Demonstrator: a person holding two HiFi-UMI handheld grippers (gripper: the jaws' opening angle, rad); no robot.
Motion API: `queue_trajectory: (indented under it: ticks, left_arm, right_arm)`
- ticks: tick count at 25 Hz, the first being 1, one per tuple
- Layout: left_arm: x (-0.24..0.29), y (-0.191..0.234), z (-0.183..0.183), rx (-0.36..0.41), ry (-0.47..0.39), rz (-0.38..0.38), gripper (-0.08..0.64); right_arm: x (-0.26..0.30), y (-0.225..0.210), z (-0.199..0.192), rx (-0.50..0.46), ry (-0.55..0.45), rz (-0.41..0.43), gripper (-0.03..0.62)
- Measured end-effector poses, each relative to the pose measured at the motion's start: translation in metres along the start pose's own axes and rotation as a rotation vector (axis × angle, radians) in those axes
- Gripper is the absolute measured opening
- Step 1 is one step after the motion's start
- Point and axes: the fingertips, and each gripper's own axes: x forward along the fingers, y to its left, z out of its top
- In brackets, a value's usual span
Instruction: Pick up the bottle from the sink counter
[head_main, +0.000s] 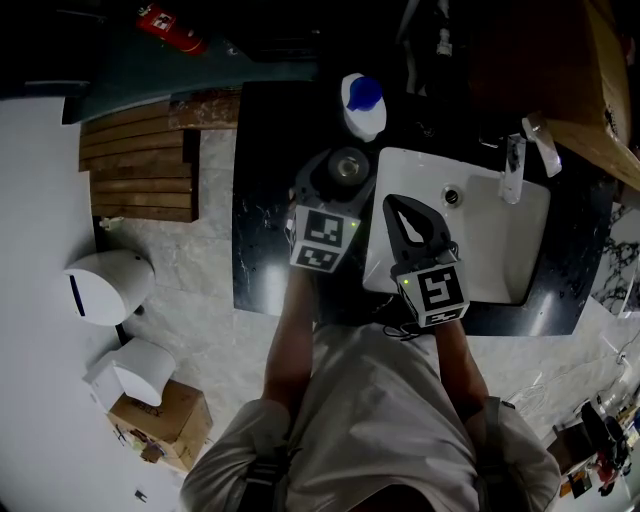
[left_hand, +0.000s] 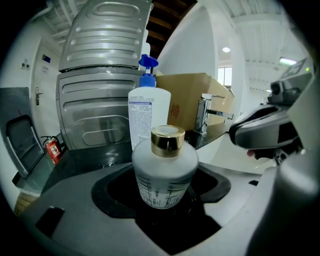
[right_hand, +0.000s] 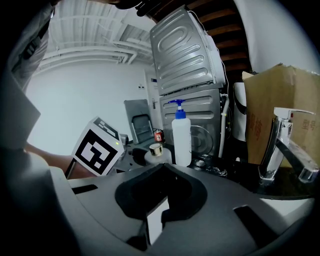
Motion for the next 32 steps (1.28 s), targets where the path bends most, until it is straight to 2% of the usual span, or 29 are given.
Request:
queue_trajectory:
  ticks: [17, 32]
  left_arm:
    - [-0.007, -0.011, -0.005, 0.010, 0.007, -0.021, 0.322]
    - [-0.039, -0.025, 0.017, 0.021, -0.051, -0.025, 0.322]
  right_arm:
    - [-0.009, 0.003, 0.003, -0.012, -0.013, -0.015, -0.005]
    - [-0.030, 0.004, 0.018, -0.046, -0.068, -0.060, -0.005]
